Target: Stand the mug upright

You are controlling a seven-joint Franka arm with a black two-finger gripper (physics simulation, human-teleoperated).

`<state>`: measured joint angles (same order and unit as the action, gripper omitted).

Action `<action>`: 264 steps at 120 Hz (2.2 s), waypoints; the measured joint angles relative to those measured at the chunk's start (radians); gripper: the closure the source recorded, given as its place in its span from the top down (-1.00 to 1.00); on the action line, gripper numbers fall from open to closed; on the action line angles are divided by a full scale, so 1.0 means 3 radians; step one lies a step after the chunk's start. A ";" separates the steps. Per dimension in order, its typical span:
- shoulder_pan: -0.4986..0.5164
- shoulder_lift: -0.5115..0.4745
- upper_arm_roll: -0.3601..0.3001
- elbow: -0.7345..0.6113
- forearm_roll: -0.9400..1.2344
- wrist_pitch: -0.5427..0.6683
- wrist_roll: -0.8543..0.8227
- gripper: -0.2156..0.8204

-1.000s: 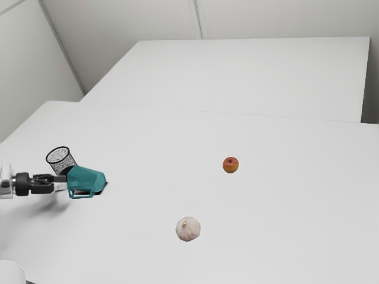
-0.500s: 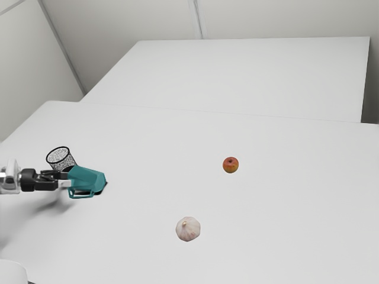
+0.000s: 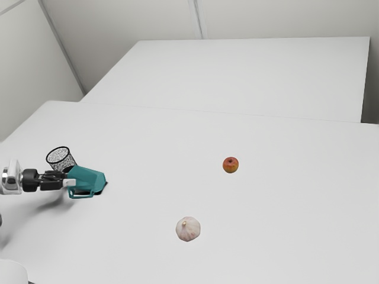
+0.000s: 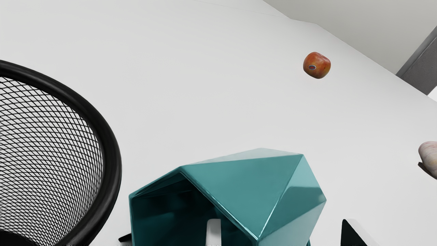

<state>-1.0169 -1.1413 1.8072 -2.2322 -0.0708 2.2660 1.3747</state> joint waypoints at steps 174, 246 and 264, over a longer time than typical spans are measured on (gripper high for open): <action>-0.0286 0.0555 -0.0778 -0.0050 -0.0018 0.0098 -0.0067 -0.93; 0.0147 0.3302 -0.2476 0.0209 0.0082 0.0079 -0.0979 -0.93; 0.1221 0.3716 -0.3728 0.0263 -0.0032 0.0061 -0.1199 -0.93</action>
<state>-0.6506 -0.0265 0.6888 -2.1535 -0.0804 2.2844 1.0149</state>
